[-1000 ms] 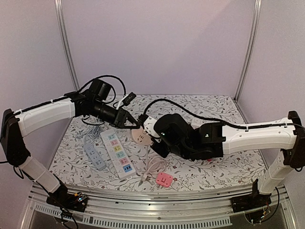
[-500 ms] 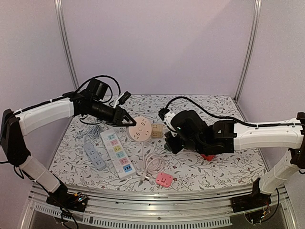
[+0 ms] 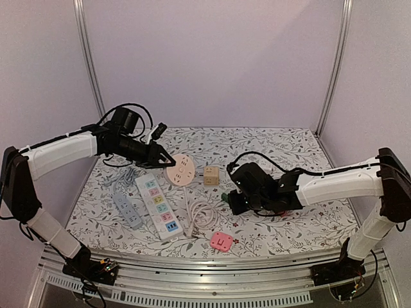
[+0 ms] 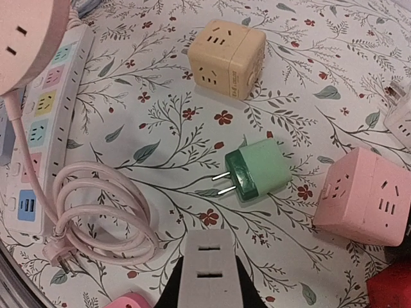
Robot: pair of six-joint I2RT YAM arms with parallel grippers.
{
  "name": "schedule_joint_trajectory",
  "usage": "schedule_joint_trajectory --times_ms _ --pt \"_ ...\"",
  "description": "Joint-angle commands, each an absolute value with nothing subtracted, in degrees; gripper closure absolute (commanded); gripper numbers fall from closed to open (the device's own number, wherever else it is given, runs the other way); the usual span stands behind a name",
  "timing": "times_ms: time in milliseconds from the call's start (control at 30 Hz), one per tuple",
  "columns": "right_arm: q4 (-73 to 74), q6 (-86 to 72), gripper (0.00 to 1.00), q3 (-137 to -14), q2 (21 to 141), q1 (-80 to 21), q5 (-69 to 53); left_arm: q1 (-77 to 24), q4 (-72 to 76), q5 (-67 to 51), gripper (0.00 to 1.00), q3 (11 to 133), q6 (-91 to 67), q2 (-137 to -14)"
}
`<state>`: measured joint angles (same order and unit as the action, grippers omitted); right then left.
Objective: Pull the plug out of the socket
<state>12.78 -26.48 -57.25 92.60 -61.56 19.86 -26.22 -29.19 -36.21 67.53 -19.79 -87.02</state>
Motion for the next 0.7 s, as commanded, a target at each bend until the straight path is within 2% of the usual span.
schedule_joint_trajectory --times_ms 0,300,667 --pt "7.3 -31.6 0.91 -56.1 96.2 -59.6 13.6 -26.0 -27.5 -35.4 1.00 67.6 -19.7 -87.5" --pt "7.4 -34.0 0.77 -57.1 101.7 -58.6 12.4 -25.9 -27.8 -35.0 1.00 67.8 -19.6 -87.0" --pt "9.0 -33.9 0.38 -57.3 99.6 -57.6 15.3 -26.0 -26.5 -33.9 1.00 67.9 -19.1 -88.2"
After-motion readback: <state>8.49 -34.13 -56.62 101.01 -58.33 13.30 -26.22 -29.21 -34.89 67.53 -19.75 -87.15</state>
